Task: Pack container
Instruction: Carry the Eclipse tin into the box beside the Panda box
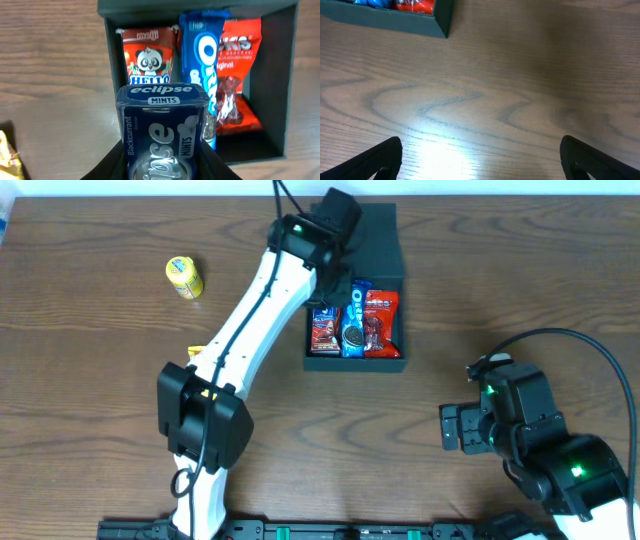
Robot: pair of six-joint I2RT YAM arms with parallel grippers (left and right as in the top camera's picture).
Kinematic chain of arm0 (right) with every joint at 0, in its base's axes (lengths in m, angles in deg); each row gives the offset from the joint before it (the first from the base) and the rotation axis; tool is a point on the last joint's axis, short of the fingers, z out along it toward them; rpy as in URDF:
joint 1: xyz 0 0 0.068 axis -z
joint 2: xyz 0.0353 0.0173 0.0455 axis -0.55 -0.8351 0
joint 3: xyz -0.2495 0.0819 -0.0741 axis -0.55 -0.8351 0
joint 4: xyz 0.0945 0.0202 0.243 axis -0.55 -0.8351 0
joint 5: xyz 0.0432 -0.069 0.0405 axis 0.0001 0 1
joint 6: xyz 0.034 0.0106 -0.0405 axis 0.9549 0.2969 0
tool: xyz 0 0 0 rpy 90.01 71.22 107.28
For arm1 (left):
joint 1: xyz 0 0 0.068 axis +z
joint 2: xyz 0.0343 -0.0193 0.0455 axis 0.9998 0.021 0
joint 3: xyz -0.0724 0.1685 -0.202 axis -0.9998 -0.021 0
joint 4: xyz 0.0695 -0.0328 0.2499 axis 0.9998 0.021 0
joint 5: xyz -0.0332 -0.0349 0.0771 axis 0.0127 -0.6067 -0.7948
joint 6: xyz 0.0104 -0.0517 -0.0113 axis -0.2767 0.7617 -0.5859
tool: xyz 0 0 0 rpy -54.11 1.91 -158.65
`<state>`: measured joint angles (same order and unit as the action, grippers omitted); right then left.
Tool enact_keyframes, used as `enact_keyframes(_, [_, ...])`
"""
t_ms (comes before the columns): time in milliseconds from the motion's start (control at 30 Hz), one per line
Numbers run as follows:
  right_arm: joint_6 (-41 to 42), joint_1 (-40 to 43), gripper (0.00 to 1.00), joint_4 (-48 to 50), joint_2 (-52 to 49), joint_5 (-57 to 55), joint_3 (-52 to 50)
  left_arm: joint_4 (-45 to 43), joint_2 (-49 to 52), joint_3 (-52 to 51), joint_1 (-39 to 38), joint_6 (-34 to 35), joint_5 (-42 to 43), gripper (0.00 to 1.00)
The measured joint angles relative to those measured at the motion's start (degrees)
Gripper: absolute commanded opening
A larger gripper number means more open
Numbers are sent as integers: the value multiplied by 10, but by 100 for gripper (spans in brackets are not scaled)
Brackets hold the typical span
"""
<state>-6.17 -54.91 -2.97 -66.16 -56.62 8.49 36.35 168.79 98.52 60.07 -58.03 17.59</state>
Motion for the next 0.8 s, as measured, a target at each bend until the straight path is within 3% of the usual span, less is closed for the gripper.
enact_keyframes(233, [0,0,99,0,0,0,0,5,0,-18,0,0,-32,6])
enact_keyframes(533, [0,0,99,0,0,0,0,-52,0,-109,0,11,-44,6])
enact_keyframes(800, [0,0,99,0,0,0,0,-96,0,-132,-1,16,-35,6])
